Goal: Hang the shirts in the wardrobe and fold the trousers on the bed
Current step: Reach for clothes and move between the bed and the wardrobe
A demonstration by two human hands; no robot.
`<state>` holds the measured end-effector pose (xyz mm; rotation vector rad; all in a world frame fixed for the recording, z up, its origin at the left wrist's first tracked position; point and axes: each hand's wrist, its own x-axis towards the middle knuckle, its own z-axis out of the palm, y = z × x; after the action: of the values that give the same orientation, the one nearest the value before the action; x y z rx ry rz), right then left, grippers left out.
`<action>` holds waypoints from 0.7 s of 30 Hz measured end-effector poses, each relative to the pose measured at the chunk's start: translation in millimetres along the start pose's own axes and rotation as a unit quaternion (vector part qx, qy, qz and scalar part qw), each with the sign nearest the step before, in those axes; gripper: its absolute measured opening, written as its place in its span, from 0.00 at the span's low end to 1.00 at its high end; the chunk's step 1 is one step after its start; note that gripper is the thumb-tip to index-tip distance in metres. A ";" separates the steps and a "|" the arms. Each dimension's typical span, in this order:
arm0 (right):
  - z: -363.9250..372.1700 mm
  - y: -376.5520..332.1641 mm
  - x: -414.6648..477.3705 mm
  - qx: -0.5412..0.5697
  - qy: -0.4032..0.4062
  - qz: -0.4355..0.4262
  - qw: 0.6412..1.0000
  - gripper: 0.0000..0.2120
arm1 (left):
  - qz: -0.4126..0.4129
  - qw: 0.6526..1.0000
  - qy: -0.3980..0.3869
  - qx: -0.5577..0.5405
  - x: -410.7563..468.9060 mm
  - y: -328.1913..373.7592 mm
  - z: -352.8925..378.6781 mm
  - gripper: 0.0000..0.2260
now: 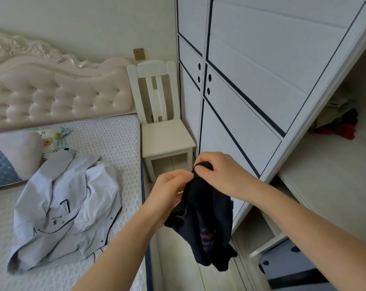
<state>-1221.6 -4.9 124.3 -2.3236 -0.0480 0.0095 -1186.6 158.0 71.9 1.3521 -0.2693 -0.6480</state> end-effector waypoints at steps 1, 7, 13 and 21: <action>-1.2 0.1 -0.9 -0.014 -0.003 -0.002 1.000 0.09 | 0.002 1.000 0.001 0.020 1.7 0.2 2.6 0.08; -5.1 -0.8 -15.5 -0.009 0.002 -0.046 0.999 0.07 | -0.082 0.987 -0.030 0.136 12.3 -13.9 9.5 0.05; -44.0 11.7 -32.8 0.015 0.140 -0.029 0.990 0.07 | -0.146 0.865 0.038 0.479 9.7 -73.2 -32.8 0.10; -65.2 78.9 -55.1 -0.064 0.118 0.110 0.985 0.05 | -0.214 0.967 0.100 0.098 16.2 -38.7 -56.5 0.10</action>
<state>-1272.7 -108.4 110.9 -2.4312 0.3377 -0.1616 -1154.1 191.8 19.4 1.6726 0.1310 -0.8509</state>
